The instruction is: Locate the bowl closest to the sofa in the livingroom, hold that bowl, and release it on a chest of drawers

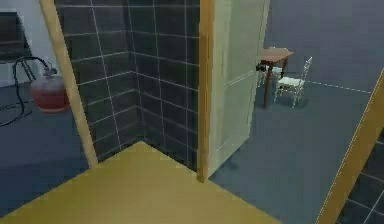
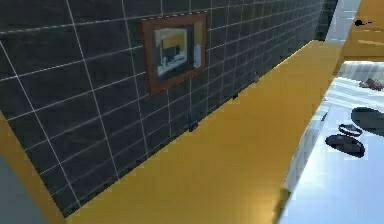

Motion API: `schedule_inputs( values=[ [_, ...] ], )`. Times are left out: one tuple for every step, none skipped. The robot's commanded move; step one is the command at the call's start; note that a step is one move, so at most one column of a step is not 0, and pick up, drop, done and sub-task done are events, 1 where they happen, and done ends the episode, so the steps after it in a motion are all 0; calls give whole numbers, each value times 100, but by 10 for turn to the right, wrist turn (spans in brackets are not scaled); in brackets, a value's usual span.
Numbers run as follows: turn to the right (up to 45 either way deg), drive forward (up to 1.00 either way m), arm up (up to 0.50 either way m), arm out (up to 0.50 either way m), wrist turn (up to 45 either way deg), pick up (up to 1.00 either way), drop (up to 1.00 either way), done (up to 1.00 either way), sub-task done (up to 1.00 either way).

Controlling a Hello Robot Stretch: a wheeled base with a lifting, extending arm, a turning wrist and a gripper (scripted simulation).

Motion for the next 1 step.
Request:
schedule_inputs(
  values=[
    [-240,0,0,0,0,0,0,0,0]
  ],
)
